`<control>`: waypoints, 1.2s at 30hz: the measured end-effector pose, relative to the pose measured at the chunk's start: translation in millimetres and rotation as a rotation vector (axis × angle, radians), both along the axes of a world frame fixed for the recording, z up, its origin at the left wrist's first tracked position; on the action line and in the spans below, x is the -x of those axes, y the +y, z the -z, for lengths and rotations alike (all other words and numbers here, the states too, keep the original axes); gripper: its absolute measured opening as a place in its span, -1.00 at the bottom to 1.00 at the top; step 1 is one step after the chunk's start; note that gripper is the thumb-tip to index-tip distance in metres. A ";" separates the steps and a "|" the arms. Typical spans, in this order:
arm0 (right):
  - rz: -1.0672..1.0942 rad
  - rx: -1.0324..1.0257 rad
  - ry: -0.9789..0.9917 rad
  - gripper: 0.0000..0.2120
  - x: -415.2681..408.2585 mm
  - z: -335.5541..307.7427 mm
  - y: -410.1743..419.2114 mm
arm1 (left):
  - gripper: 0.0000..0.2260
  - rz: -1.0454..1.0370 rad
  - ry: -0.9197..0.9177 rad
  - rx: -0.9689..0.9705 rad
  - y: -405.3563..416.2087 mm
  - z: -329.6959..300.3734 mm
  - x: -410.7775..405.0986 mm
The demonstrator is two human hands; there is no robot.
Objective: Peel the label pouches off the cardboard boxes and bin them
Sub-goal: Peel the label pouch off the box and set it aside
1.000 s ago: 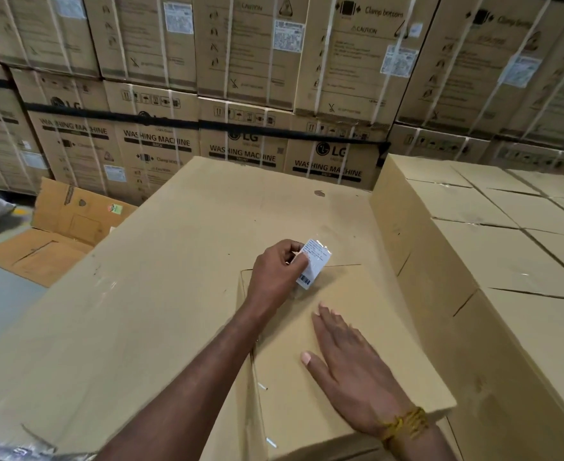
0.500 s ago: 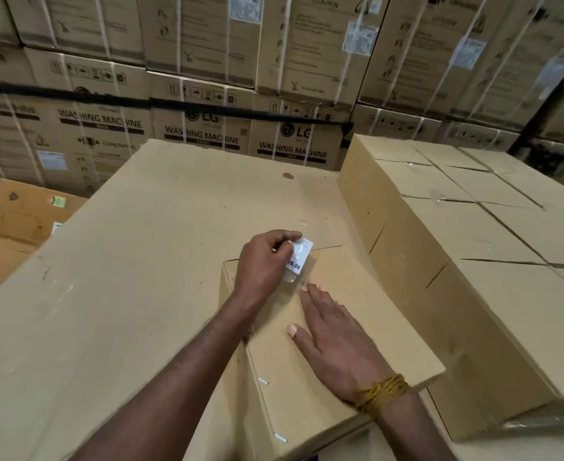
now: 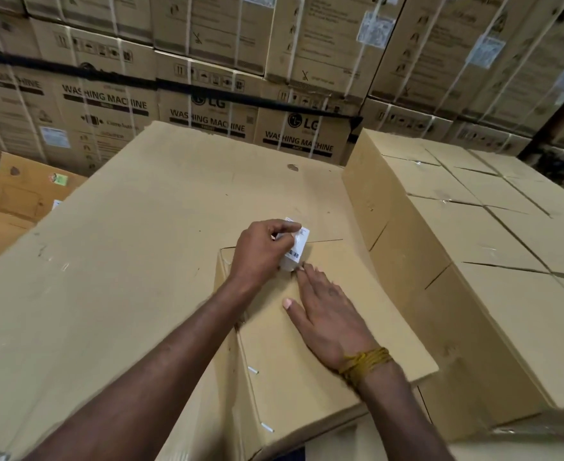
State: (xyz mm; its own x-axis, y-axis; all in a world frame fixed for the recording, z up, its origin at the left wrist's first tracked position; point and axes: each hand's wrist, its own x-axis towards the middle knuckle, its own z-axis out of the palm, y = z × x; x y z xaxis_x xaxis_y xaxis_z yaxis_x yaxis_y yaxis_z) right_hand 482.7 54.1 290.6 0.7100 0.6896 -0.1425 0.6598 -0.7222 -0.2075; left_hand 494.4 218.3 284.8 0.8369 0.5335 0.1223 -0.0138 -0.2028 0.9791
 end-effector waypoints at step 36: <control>-0.070 0.049 0.076 -0.33 43.3 -11.0 -38.7 | -0.76 0.049 0.072 -0.053 -8.5 -6.7 6.6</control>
